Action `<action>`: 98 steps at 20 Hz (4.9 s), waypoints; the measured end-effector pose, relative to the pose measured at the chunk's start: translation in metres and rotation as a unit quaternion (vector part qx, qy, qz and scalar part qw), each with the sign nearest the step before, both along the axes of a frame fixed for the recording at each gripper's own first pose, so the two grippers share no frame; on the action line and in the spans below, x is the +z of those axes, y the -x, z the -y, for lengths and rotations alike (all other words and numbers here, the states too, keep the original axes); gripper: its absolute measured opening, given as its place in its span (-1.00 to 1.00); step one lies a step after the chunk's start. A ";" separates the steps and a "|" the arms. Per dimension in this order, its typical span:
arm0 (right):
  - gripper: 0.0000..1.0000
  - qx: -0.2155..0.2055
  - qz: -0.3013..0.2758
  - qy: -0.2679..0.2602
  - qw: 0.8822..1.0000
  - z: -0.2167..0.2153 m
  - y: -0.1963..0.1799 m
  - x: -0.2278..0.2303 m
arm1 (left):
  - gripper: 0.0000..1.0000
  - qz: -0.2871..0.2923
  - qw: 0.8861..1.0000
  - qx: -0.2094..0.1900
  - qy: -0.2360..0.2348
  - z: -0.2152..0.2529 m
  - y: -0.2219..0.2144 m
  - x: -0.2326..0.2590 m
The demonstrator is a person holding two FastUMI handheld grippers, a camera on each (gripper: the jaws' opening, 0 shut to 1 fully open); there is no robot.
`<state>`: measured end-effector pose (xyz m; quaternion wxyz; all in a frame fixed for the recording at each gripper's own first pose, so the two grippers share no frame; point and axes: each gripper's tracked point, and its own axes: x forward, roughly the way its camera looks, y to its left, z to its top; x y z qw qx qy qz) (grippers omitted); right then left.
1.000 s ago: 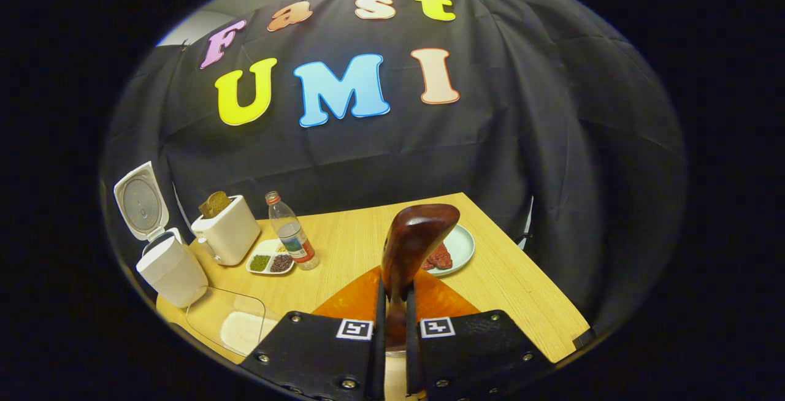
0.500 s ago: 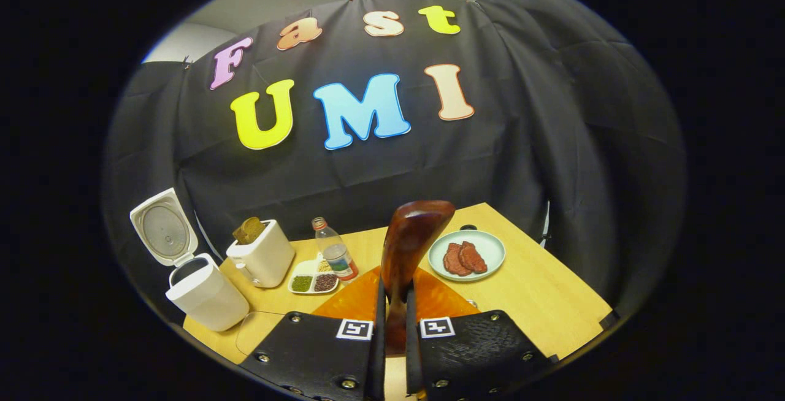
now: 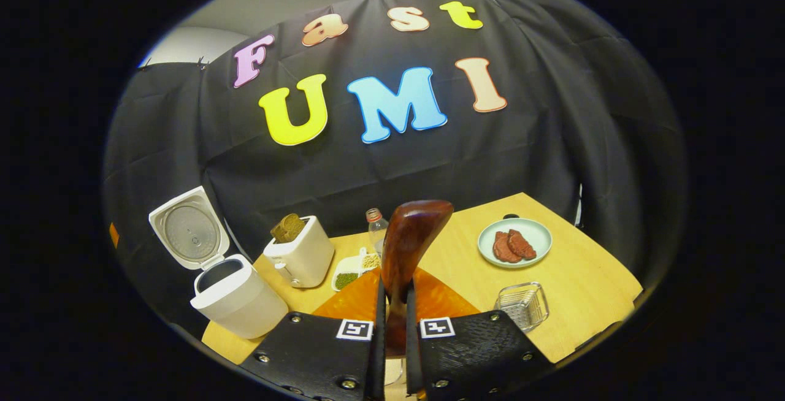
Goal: Close the left gripper, press the button to open the rice cooker; take a wooden spoon from the chopstick holder with the right hand, scoop a spoonful of rice and pour it into the rice cooker, then put the wooden spoon back into the chopstick holder.
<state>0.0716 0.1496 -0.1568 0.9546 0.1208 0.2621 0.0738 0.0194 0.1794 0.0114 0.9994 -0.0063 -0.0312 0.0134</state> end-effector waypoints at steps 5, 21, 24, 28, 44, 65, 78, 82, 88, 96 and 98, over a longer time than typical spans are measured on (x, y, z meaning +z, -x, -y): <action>-0.72 0.023 -0.017 0.033 0.999 -0.030 0.007 -0.038 | 0.87 -0.012 1.000 0.006 -0.004 -0.026 0.000 -0.013; -0.72 0.075 -0.060 0.121 0.988 -0.096 0.023 -0.137 | 0.79 -0.033 0.999 0.023 -0.008 -0.065 0.006 -0.031; -0.72 0.087 -0.068 0.086 0.990 -0.116 0.031 -0.135 | 0.87 -0.034 0.999 0.024 -0.005 -0.068 0.005 -0.032; -0.72 0.091 -0.083 0.054 0.991 -0.130 0.038 -0.133 | 0.87 -0.035 0.999 0.028 -0.003 -0.072 0.009 -0.032; -0.72 -0.031 -0.194 -0.267 0.944 -0.087 0.037 -0.131 | 0.79 -0.032 0.999 0.019 0.000 -0.058 0.019 -0.022; -0.72 0.017 -0.155 -0.438 0.886 -0.148 -0.002 -0.007 | 0.80 -0.040 0.998 0.034 0.016 -0.072 0.029 -0.034; -0.72 0.112 -0.129 -0.419 0.892 -0.269 -0.038 0.045 | 0.88 -0.048 0.993 0.109 0.011 -0.135 0.067 -0.042; -0.72 0.139 -0.124 -0.405 0.895 -0.314 -0.044 0.053 | 0.89 -0.053 0.990 0.131 0.015 -0.156 0.075 -0.049; -0.73 0.176 -0.105 -0.361 0.910 -0.381 -0.062 0.045 | 0.89 -0.063 0.986 0.155 0.011 -0.175 0.084 -0.061; -0.73 0.219 -0.073 -0.237 0.944 -0.444 -0.068 0.002 | 0.89 -0.080 0.980 0.184 0.007 -0.191 0.092 -0.073; -0.72 0.231 -0.060 -0.198 0.951 -0.455 -0.069 -0.010 | 0.89 -0.084 0.978 0.190 0.005 -0.195 0.094 -0.080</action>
